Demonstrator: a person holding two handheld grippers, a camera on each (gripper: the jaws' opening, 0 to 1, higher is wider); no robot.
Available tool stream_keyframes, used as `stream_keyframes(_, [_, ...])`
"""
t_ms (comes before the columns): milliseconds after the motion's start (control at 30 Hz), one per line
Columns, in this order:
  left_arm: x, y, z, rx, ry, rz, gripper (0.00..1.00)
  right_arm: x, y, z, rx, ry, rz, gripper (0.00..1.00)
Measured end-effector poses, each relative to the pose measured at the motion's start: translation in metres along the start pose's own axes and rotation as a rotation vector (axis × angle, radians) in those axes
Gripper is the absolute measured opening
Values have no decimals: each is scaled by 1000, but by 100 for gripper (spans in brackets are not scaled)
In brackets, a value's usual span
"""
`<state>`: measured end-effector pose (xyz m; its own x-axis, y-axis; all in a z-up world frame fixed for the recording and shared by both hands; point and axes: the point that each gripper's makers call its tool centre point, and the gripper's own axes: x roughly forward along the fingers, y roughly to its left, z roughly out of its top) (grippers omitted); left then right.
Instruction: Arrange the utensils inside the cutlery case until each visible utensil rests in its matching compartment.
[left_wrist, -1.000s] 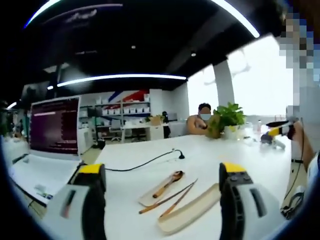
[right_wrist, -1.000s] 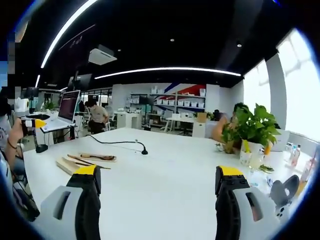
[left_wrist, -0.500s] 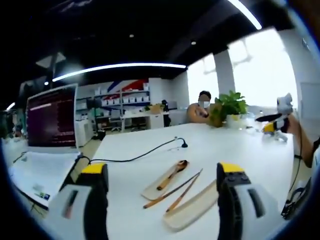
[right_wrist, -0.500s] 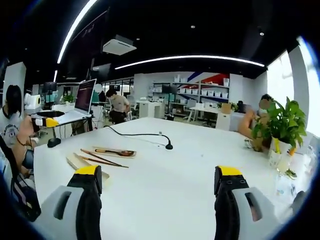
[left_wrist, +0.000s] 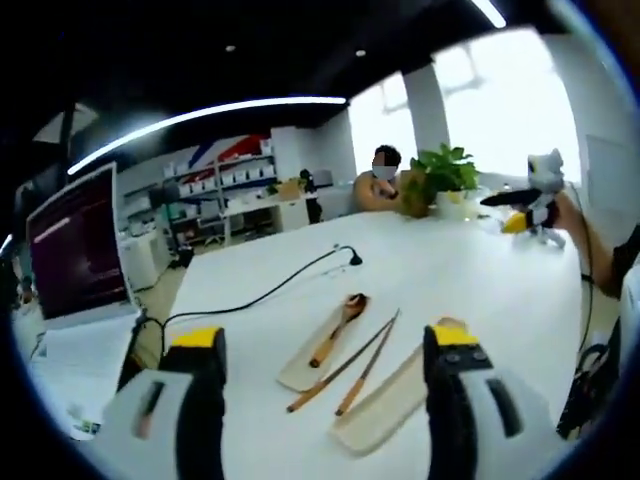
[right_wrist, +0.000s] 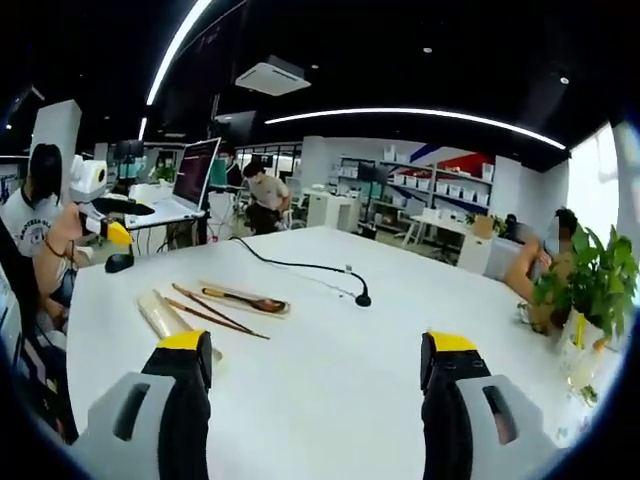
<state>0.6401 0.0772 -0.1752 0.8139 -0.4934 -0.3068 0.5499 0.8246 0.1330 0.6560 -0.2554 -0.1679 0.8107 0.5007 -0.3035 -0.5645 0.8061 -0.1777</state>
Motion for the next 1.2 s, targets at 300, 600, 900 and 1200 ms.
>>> stream_keyframes(300, [23,-12,-10,25,93,-108,74,27,13,17,-76,-3,72,83])
stream_keyframes(600, [38,-19,-21,105,201,-163,69,47,23,25,-162,40,153,78])
stream_keyframes(900, [53,-33,-34,123,273,-252,62,68,31,36,-262,94,221,76])
stream_keyframes(1200, [67,-32,-50,130,356,-300,57,97,50,26,-347,158,325,67])
